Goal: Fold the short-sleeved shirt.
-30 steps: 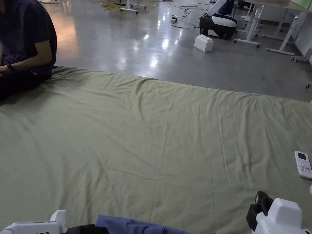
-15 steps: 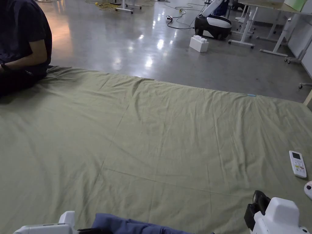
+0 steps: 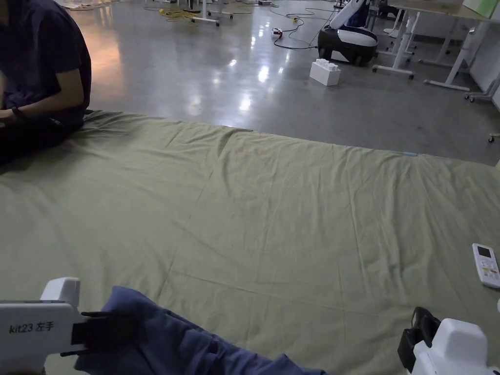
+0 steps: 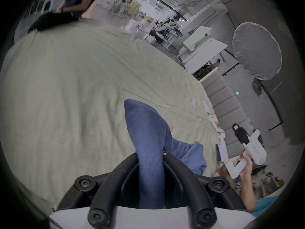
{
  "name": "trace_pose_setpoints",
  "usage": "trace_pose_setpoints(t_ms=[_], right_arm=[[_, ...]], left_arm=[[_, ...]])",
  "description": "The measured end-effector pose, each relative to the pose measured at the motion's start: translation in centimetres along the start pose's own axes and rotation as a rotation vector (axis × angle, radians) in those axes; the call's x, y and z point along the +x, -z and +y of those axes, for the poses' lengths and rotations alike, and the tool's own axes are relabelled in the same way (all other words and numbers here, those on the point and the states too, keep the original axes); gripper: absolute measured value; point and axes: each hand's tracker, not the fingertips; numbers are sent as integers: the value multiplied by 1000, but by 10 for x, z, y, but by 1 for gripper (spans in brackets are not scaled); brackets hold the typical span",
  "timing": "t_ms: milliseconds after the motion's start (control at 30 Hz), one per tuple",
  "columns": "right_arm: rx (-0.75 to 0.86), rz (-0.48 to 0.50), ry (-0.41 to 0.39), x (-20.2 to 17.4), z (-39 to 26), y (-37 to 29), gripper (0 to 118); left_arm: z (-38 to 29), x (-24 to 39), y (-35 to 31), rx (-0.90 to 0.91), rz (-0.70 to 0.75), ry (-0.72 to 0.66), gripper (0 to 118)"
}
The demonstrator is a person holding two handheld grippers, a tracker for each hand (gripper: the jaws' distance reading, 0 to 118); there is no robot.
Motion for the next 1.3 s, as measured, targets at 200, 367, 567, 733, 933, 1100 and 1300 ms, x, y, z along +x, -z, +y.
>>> trace_pose_setpoints(t_ms=[200, 367, 567, 733, 933, 1100, 1300], right_arm=[[0, 12, 8, -3, -2, 1, 1], [-4, 17, 14, -3, -3, 1, 1], [-3, 13, 17, 0, -4, 3, 1], [-2, 8, 22, 3, -5, 2, 1], [-14, 3, 29, 6, -10, 0, 1], [-20, -4, 32, 9, -12, -2, 1], [-22, -16, 33, 15, -12, -2, 1]], left_arm=[[-3, 59, -1, 5, 137, 131, 10], [-19, 111, 18, -32, 184, 241, 10], [-34, 160, 39, -64, 114, 299, 10], [-47, 187, 69, -115, 66, 318, 11], [-78, 218, 124, -199, 62, 319, 10], [-98, 222, 162, -253, 77, 261, 11], [-87, 201, 154, -238, -102, 95, 45]])
